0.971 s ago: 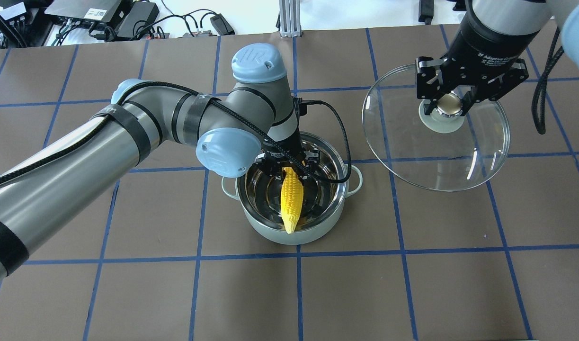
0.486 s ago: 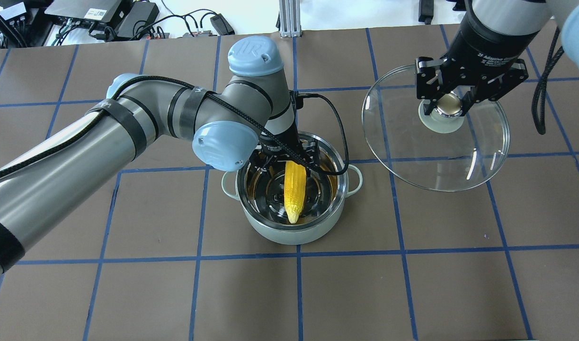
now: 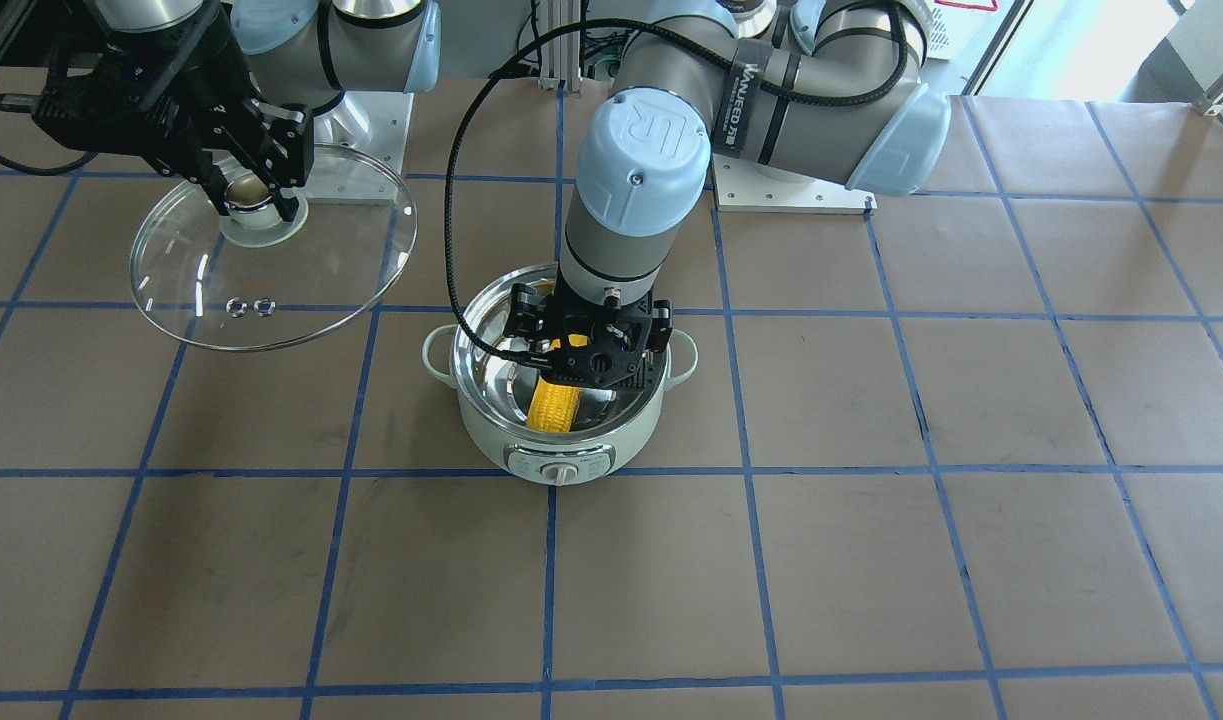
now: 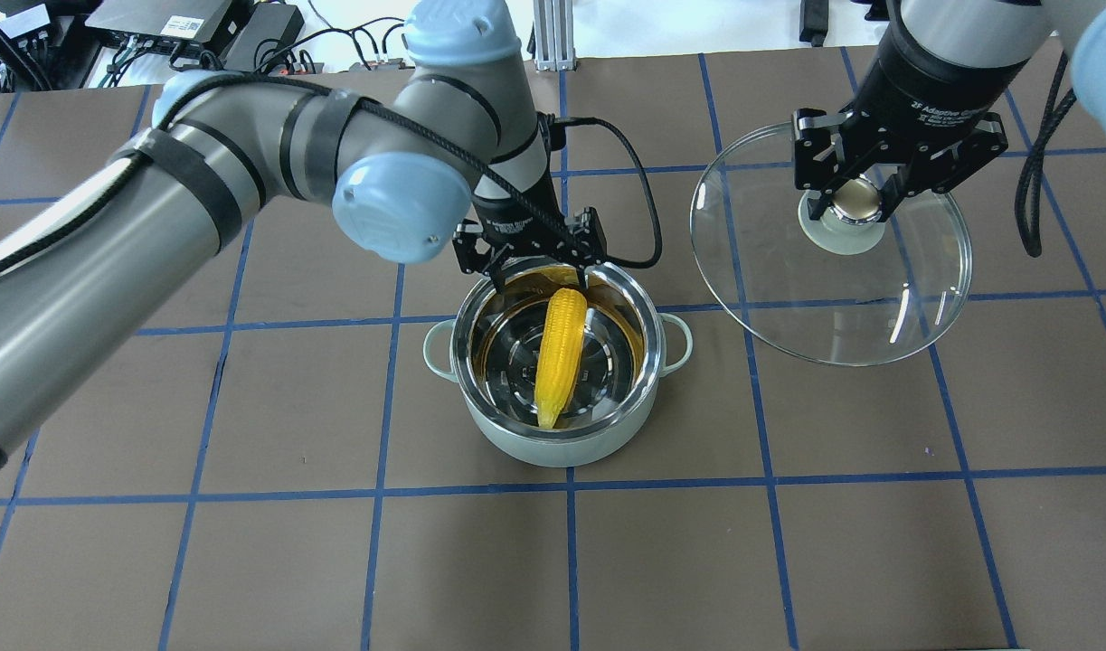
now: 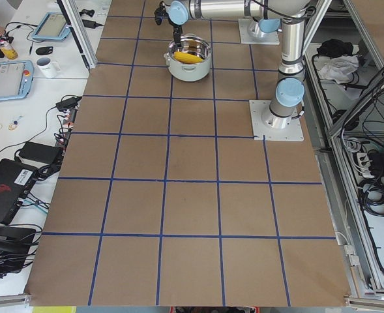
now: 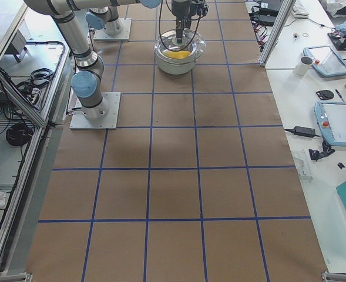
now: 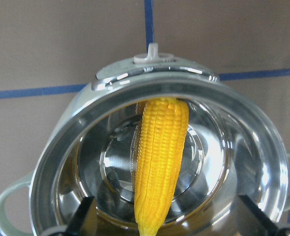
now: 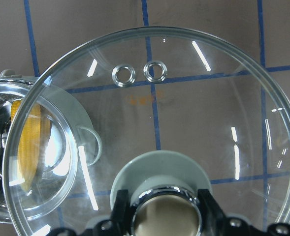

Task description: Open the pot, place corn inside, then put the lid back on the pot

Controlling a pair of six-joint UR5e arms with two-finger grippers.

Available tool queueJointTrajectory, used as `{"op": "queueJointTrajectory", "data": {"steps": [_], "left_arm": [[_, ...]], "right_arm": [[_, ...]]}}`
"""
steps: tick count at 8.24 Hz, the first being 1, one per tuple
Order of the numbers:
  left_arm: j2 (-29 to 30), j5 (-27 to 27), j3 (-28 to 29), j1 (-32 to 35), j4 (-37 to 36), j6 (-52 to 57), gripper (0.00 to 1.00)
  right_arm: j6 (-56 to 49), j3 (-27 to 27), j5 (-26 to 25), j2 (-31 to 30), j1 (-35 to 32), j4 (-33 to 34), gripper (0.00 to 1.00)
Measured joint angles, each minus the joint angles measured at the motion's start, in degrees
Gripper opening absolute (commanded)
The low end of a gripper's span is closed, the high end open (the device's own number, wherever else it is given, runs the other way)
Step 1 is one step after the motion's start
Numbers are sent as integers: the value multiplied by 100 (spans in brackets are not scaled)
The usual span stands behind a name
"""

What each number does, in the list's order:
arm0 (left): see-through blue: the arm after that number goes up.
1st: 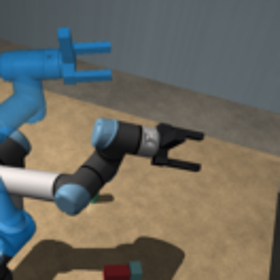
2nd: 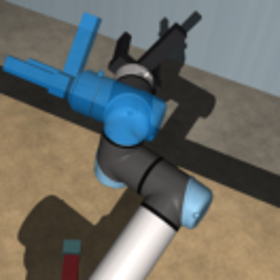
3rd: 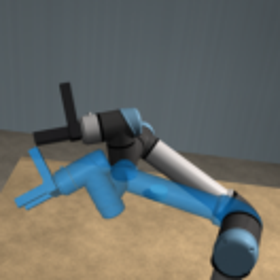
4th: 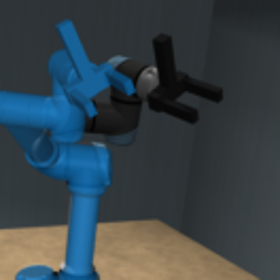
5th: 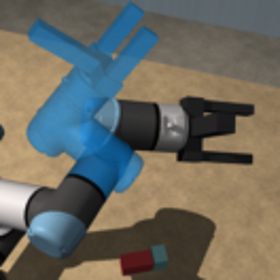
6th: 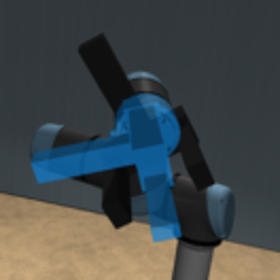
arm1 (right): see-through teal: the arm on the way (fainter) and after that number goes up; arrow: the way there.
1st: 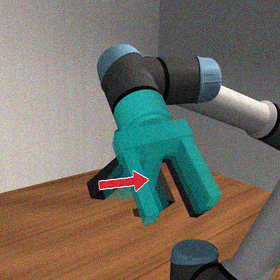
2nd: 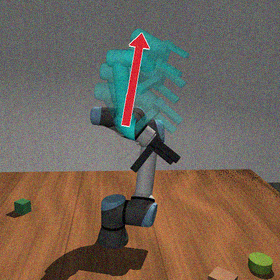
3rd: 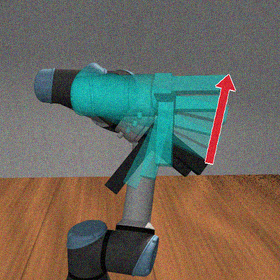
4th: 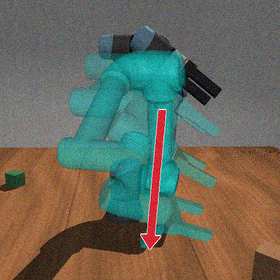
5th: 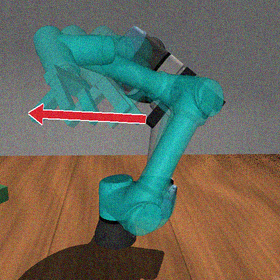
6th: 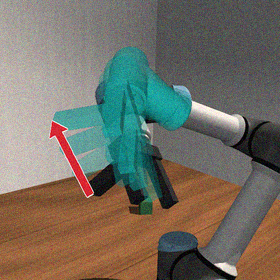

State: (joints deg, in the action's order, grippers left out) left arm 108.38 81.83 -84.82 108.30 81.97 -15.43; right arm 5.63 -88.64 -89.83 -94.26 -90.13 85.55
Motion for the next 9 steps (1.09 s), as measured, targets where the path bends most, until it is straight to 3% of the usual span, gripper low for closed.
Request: {"op": "queueJointTrajectory", "data": {"steps": [3,5,9], "left_arm": [[-37,647,963,-337,672,577,100],[-92,1142,1125,-890,805,973,100],[-413,1285,1124,-1941,914,1458,100]], "right_arm": [[151,-12,128,90,-141,-19,16],[824,34,136,446,-775,150,16],[2567,444,143,1581,-2268,692,15]]}}
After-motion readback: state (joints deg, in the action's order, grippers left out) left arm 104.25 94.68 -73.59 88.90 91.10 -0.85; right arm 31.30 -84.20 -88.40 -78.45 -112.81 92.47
